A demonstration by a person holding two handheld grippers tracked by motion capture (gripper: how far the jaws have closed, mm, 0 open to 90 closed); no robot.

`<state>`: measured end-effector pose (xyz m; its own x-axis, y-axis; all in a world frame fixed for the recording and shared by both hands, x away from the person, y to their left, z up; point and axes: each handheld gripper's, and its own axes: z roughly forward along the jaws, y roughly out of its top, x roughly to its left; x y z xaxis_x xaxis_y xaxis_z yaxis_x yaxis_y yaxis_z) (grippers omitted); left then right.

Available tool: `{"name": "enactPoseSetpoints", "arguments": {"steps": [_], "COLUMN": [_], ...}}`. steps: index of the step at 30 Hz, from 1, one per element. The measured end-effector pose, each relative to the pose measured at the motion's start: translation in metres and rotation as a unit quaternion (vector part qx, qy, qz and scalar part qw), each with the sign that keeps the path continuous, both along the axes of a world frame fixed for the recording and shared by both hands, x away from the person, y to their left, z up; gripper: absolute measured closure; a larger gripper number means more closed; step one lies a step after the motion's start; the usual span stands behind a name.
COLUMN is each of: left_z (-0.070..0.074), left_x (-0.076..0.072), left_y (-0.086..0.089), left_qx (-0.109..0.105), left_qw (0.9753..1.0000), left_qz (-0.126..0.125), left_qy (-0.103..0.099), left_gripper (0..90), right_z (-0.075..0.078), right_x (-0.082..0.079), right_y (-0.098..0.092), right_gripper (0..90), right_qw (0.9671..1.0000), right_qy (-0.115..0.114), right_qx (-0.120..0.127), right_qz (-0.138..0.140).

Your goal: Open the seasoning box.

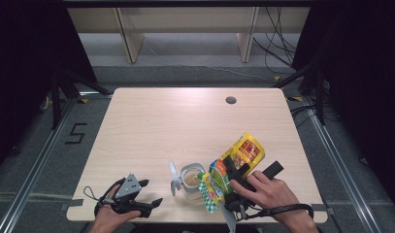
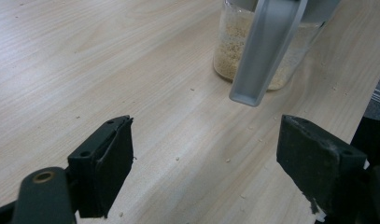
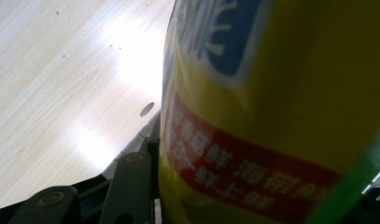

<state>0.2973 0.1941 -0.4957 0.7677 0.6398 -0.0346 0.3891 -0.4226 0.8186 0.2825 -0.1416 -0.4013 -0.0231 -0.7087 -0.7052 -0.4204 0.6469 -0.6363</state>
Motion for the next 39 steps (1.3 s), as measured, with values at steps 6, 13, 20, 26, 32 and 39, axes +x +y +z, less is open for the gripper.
{"name": "enactPoseSetpoints", "arguments": {"steps": [6, 13, 20, 26, 32, 39], "left_z": [-0.0015, -0.0015, 0.0, -0.0014, -0.0009, -0.001], "left_x": [-0.0009, -0.0004, 0.0024, -0.0006, -0.0007, 0.001], "left_y": [-0.0021, -0.0006, 0.0028, -0.0002, -0.0001, 0.0004], "left_qx": [-0.018, -0.008, 0.015, -0.005, -0.002, -0.003], "left_qw": [0.9997, 0.9999, 0.9998, 0.9999, 0.9999, 1.0], "left_qz": [0.012, 0.01, -0.004, 0.008, 0.008, 0.001], "left_qy": [0.006, 0.005, -0.007, 0.009, 0.009, -0.004], "left_gripper": [18.2, 18.2, 18.2, 18.2, 18.2, 18.2], "right_z": [-0.0011, 0.0003, 0.0006, -0.0003, -0.0007, -0.001], "right_x": [0.0002, 0.0, -0.0002, -0.0015, -0.0018, -0.0018], "right_y": [0.0008, 0.0003, 0.0, 0.0, 0.0009, 0.0013], "right_gripper": [60.0, 60.0, 60.0, 60.0, 60.0, 60.0], "right_qw": [1.0, 1.0, 1.0, 1.0, 1.0, 1.0], "right_qy": [0.002, 0.0, 0.0, -0.005, -0.006, -0.003], "right_qx": [0.001, 0.0, 0.001, 0.001, -0.003, -0.002], "right_qz": [0.001, 0.001, 0.0, -0.002, 0.002, 0.002]}}
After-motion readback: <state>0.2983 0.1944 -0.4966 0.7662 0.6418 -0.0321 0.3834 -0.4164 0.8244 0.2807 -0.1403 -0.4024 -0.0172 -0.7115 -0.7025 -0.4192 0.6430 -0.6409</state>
